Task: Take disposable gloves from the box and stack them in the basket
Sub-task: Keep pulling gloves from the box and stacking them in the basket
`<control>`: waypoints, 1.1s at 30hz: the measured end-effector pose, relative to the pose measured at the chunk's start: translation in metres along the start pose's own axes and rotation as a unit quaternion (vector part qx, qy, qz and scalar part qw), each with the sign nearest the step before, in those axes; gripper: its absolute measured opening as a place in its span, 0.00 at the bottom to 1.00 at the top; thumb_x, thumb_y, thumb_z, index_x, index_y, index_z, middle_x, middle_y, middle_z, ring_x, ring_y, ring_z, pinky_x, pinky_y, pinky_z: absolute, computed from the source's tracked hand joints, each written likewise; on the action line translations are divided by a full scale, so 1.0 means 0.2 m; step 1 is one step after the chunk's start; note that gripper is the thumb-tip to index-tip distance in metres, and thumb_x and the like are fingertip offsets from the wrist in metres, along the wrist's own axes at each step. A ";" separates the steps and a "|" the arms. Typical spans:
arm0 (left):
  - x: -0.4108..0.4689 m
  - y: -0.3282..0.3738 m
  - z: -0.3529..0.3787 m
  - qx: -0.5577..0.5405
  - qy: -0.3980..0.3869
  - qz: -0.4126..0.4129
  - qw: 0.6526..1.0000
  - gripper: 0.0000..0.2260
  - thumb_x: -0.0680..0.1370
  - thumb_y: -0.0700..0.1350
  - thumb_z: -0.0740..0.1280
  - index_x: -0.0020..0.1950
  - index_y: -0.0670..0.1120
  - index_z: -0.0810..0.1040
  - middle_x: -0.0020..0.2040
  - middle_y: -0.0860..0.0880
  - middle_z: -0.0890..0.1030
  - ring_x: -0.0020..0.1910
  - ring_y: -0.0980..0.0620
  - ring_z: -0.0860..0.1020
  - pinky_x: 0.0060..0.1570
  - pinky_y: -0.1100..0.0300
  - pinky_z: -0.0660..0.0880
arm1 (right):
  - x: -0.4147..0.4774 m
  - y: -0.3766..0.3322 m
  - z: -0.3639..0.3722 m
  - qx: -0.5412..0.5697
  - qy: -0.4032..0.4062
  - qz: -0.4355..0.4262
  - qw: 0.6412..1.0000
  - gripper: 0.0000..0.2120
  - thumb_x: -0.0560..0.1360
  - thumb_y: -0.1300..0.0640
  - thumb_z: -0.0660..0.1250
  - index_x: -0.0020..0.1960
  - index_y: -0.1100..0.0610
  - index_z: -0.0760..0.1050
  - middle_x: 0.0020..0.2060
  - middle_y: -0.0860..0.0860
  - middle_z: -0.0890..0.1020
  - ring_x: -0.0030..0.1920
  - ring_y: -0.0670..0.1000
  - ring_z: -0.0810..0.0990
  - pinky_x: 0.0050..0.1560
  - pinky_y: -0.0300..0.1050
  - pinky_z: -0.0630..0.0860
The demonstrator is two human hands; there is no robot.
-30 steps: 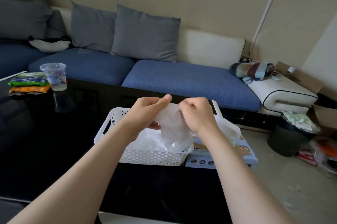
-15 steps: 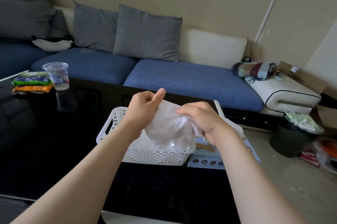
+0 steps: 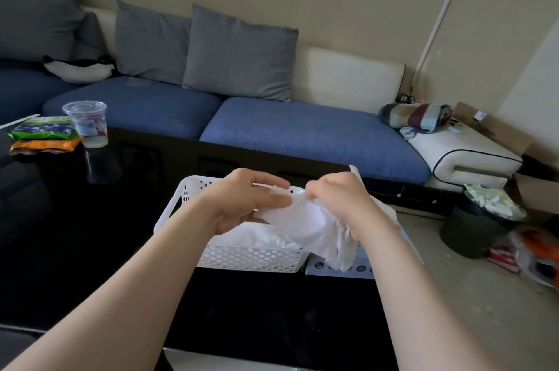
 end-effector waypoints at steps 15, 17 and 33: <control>0.00 -0.14 -0.31 0.101 0.194 -0.097 0.971 0.11 0.86 0.43 0.61 0.61 0.40 0.79 0.52 0.42 0.83 0.47 0.44 0.84 0.33 0.56 0.83 | 0.11 -0.07 0.23 -0.167 0.016 -0.143 0.975 0.05 0.78 0.51 0.70 0.45 0.51 0.82 0.44 0.48 0.84 0.45 0.51 0.82 0.47 0.53 0.81; 0.00 -0.12 -0.36 0.236 0.203 -0.073 0.948 0.11 0.87 0.43 0.59 0.58 0.39 0.79 0.49 0.42 0.81 0.42 0.42 0.85 0.29 0.57 0.80 | 0.13 -0.06 0.28 -0.177 0.011 -0.143 0.974 0.06 0.80 0.52 0.69 0.48 0.52 0.82 0.45 0.50 0.84 0.45 0.54 0.83 0.46 0.53 0.81; 0.00 -0.25 -0.49 0.574 0.123 -0.113 0.802 0.16 0.78 0.29 0.58 0.61 0.44 0.71 0.53 0.45 0.71 0.43 0.49 0.71 0.39 0.57 0.76 | 0.19 -0.16 0.63 -0.408 0.009 -0.227 0.884 0.12 0.80 0.56 0.75 0.61 0.54 0.77 0.56 0.52 0.79 0.52 0.55 0.81 0.51 0.53 0.82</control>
Point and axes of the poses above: each hand's wrist, its own x-axis towards the middle knuckle, its own z-axis out of the palm, y = z × x, the point moved 10 cm from there along x, towards the middle knuckle
